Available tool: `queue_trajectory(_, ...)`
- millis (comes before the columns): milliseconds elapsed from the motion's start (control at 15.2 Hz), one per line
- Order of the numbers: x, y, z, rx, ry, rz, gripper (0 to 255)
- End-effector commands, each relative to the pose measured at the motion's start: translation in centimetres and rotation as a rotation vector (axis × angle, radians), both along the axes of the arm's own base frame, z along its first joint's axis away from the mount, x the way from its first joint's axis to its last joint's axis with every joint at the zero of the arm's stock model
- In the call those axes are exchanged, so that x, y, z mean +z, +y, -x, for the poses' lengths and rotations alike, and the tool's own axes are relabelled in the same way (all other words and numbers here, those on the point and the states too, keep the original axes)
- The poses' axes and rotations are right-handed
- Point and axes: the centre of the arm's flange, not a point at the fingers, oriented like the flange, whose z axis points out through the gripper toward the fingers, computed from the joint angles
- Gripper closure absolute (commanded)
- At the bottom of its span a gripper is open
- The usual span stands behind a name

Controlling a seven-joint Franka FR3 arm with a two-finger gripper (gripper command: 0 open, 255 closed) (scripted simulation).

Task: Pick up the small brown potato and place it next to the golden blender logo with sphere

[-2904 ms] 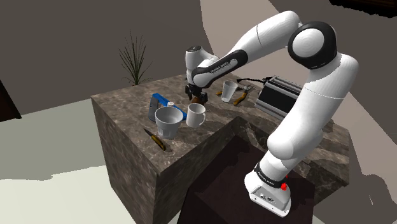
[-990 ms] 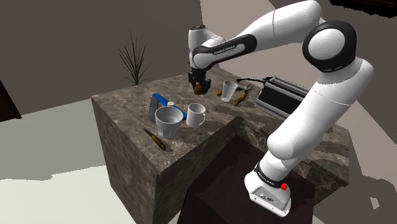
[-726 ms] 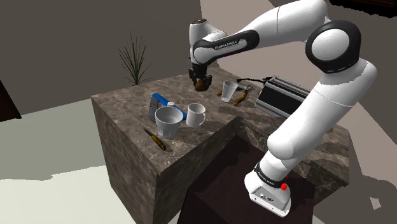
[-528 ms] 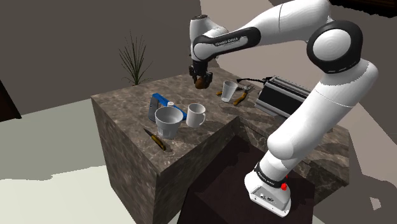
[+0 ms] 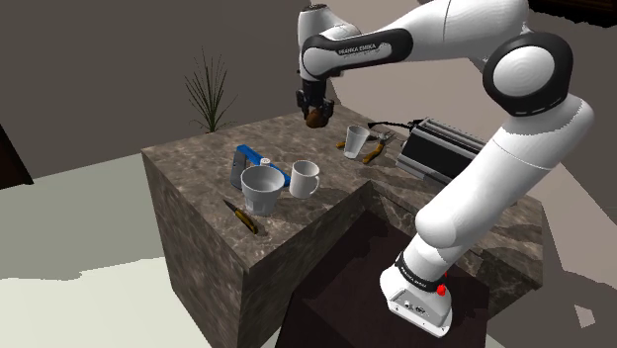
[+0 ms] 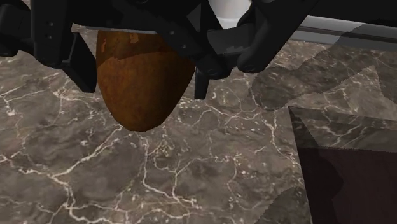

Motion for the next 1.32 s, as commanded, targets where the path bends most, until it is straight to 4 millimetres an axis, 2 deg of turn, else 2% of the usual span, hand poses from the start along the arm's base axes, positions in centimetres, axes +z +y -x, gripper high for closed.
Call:
queue_trajectory(0, 1.1, 0.0, 0.0, 0.000, 0.000, 0.000, 255)
queue_trajectory(1056, 9.5, 0.0, 0.0, 0.000, 0.000, 0.000, 255)
queue_trajectory(1254, 9.5, -2.0, 3.4, 0.000, 0.000, 0.000, 255)
